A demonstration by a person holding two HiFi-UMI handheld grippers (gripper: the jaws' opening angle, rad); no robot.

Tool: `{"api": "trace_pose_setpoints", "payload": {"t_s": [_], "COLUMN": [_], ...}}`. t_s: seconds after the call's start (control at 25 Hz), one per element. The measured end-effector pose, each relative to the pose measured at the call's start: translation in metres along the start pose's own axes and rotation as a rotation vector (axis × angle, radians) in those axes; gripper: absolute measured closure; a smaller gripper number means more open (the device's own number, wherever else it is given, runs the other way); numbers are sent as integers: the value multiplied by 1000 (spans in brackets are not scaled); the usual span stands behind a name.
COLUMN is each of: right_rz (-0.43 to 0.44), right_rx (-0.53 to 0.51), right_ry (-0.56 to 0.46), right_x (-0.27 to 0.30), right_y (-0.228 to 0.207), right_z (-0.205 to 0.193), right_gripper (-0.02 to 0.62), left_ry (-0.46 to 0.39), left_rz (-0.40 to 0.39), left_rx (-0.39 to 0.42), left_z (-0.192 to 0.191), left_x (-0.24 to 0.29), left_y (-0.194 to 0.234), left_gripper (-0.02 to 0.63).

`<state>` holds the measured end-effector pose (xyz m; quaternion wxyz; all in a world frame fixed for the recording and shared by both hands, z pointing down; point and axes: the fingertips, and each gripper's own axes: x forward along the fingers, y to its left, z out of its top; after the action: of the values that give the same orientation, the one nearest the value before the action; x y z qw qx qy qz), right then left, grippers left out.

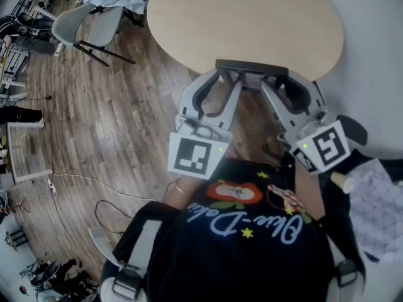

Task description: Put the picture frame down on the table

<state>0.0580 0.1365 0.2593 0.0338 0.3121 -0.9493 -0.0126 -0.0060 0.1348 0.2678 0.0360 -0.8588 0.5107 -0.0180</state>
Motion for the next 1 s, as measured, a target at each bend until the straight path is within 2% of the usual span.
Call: {"api": "trace_pose_setpoints", "payload": {"t_s": [0.24,0.56,1.0], "right_rz": [33,28,-39], "right_rx": [-23,-36,-13], "right_ry": [-8,-6,10], "right_x": [33,71,75], "right_y": [7,12,-5], "right_z": [7,8,-1], "right_gripper": [499,499,499], "left_ry": [-6,-12,-14], "left_rz": [29,29,-41], "left_rx": [-2,-1,-28], "left_z": [1,-4,-12], "left_x": [-4,-3,16], "left_y": [34,72,75], "left_gripper": [492,492,492]}}
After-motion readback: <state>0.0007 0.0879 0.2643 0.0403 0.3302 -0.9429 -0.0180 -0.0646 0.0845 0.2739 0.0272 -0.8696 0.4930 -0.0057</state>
